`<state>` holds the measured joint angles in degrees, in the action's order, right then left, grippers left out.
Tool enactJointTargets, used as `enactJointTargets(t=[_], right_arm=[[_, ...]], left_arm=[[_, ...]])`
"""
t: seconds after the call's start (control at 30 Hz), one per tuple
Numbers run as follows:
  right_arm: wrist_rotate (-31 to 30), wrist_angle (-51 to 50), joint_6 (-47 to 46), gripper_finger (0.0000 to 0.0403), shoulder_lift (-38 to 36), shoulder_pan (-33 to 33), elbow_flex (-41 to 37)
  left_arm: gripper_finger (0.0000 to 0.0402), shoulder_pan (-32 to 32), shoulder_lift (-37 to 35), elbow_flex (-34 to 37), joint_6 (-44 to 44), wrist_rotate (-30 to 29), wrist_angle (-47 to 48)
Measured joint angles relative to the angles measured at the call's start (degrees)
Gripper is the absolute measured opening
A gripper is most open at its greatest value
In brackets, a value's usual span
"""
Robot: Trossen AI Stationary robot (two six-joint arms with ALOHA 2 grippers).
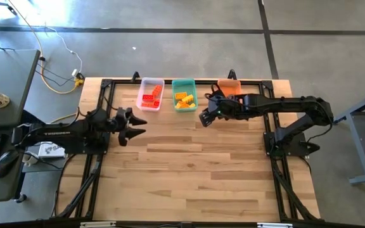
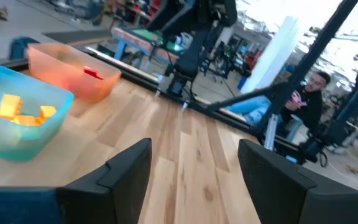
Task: Sort & place blocks by color
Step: Return to Home Position
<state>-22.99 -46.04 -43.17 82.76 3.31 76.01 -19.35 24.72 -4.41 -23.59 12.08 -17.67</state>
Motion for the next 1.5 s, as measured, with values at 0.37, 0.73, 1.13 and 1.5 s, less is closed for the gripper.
enactJointTargets(t=[0.37,0.73,1.13,1.5], right_arm=[[-1.7,0.1,4.3,0.0218,-4.3,-0.1,0.0],[-13.8,-7.0,10.7,0.0218,-25.1,-0.1,0.0],[-27.1,-18.9,8.4,0.0218,-41.6,-4.8,-2.5],[-17.0,2.6,8.6,0.0218,-61.0,-7.4,-34.4]], left_arm=[[0.0227,-0.1,-10.9,3.6,-0.8,-8.9,11.2],[0.0227,-0.1,-15.2,3.1,-0.3,-12.7,17.4],[0.0227,-0.1,-15.3,3.1,-0.3,-12.8,17.0],[0.0227,-0.1,-15.3,3.1,-0.3,-12.8,17.0]])
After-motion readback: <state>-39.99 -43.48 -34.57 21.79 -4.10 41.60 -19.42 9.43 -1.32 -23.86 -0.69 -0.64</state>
